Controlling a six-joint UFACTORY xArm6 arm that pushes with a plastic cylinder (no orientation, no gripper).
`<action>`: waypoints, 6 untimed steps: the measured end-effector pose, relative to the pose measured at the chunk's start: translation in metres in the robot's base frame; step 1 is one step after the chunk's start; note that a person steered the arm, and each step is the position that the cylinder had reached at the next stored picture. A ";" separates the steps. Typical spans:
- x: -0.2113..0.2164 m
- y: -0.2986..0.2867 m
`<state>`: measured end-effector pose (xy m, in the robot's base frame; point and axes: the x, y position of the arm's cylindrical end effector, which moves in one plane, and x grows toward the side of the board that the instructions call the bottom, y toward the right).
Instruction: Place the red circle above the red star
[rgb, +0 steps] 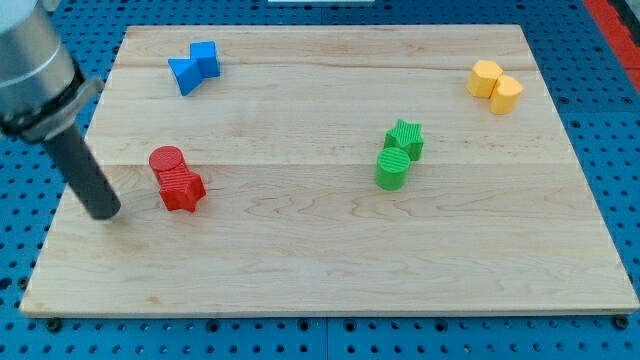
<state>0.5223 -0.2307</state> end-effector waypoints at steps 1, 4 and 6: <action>-0.002 0.025; -0.068 0.028; -0.083 0.028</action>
